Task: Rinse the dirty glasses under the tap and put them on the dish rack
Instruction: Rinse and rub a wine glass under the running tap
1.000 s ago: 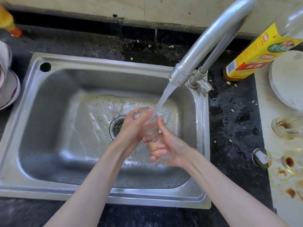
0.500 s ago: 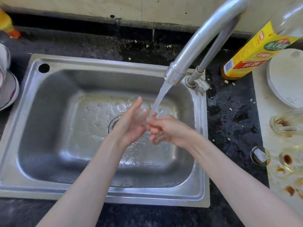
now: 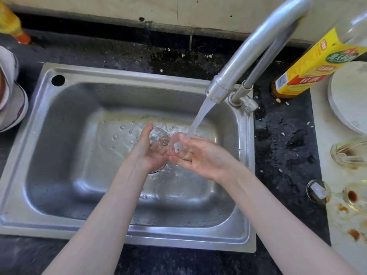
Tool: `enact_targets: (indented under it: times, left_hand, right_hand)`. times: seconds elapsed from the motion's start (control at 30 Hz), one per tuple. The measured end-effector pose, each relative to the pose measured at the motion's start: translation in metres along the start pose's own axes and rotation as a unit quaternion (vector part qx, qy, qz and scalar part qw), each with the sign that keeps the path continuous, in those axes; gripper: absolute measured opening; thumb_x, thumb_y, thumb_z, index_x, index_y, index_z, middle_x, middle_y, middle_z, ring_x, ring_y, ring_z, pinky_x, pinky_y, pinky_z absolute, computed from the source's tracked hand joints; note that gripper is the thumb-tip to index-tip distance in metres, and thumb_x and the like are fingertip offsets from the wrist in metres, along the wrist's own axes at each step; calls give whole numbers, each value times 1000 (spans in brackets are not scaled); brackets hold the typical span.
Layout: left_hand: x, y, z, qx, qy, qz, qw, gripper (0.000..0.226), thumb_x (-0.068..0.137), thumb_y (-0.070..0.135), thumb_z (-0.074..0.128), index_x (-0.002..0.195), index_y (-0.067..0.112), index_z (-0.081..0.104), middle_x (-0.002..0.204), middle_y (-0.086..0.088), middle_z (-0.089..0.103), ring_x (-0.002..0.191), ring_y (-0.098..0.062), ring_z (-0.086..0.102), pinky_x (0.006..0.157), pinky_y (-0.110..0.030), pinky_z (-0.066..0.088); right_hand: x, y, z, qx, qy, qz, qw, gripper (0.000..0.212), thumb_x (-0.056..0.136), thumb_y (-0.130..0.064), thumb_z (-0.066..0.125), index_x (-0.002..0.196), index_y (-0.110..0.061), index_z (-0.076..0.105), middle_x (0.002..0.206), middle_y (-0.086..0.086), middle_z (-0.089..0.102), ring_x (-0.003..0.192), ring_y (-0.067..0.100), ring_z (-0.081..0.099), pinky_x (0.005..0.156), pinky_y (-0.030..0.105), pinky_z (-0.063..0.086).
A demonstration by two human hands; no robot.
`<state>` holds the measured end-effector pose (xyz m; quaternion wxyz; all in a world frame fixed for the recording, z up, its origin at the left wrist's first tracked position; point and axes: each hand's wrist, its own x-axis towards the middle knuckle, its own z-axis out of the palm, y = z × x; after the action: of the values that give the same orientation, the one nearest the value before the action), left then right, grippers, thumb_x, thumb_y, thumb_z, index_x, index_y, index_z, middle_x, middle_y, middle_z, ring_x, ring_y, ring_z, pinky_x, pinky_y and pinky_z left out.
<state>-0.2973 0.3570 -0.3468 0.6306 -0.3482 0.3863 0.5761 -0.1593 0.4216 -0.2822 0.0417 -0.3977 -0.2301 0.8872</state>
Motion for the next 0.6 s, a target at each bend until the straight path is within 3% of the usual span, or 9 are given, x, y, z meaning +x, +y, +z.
enact_targets:
  times: [0.1, 0.2, 0.3, 0.33, 0.4, 0.47, 0.53, 0.6]
  left_hand:
    - [-4, -5, 4, 93, 13, 127, 987, 71, 85, 45, 60, 140, 11, 31, 103, -6, 62, 88, -22, 65, 98, -31, 43]
    - [-17, -12, 8, 184, -11, 233, 955, 40, 88, 37, 59, 119, 13, 47, 103, -8, 58, 80, -16, 65, 83, -28, 49]
    - [-28, -20, 7, 260, -50, 309, 913, 58, 72, 29, 73, 120, 12, 46, 101, -4, 59, 90, -18, 64, 82, -31, 47]
    - [-31, -24, 7, 320, -47, 333, 886, 62, 68, 29, 77, 120, 19, 46, 104, -2, 58, 92, -15, 63, 81, -28, 47]
    - [-37, -33, 7, 454, -49, 389, 800, 59, 68, 26, 80, 115, 34, 47, 111, 3, 56, 92, -5, 62, 76, -20, 49]
    - [-40, -38, 4, 545, -74, 420, 722, 61, 67, 32, 80, 118, 34, 46, 112, 7, 56, 101, -4, 59, 83, -23, 49]
    - [-43, -42, 3, 587, -96, 426, 682, 66, 61, 38, 78, 119, 30, 47, 112, 9, 58, 106, -5, 56, 91, -28, 47]
    - [-47, -45, 3, 609, -104, 437, 654, 66, 61, 36, 78, 119, 28, 47, 111, 17, 58, 104, 1, 56, 88, -20, 44]
  right_hand:
    - [0, 7, -1, 44, 68, 18, 997, 28, 91, -18, 57, 66, -13, 66, 70, 7, 58, 71, 18, 58, 68, 32, 58]
    - [1, 18, -5, 86, 137, 36, 986, 13, 90, -14, 60, 79, -7, 58, 81, 13, 54, 80, 25, 56, 65, 34, 59]
    - [4, 28, -13, 145, 184, 56, 970, 8, 92, 1, 53, 84, 1, 54, 83, 22, 55, 81, 31, 58, 70, 38, 58]
    - [5, 29, -16, 158, 187, 69, 967, 8, 92, 4, 50, 86, 1, 53, 83, 22, 56, 78, 31, 58, 79, 38, 57]
    - [8, 34, -23, 144, 194, 96, 966, 10, 94, 2, 47, 85, -1, 53, 81, 21, 61, 79, 31, 59, 91, 40, 51]
    - [10, 38, -31, 119, 204, 110, 965, 20, 96, -7, 46, 77, -8, 52, 69, 14, 66, 81, 28, 61, 91, 40, 43]
    - [11, 41, -38, 121, 213, 110, 963, 25, 98, -15, 43, 74, -10, 52, 70, 11, 66, 80, 24, 62, 87, 39, 43]
    - [11, 42, -43, 113, 216, 112, 963, 28, 98, -20, 41, 75, -11, 54, 81, 11, 64, 81, 23, 61, 81, 36, 44]
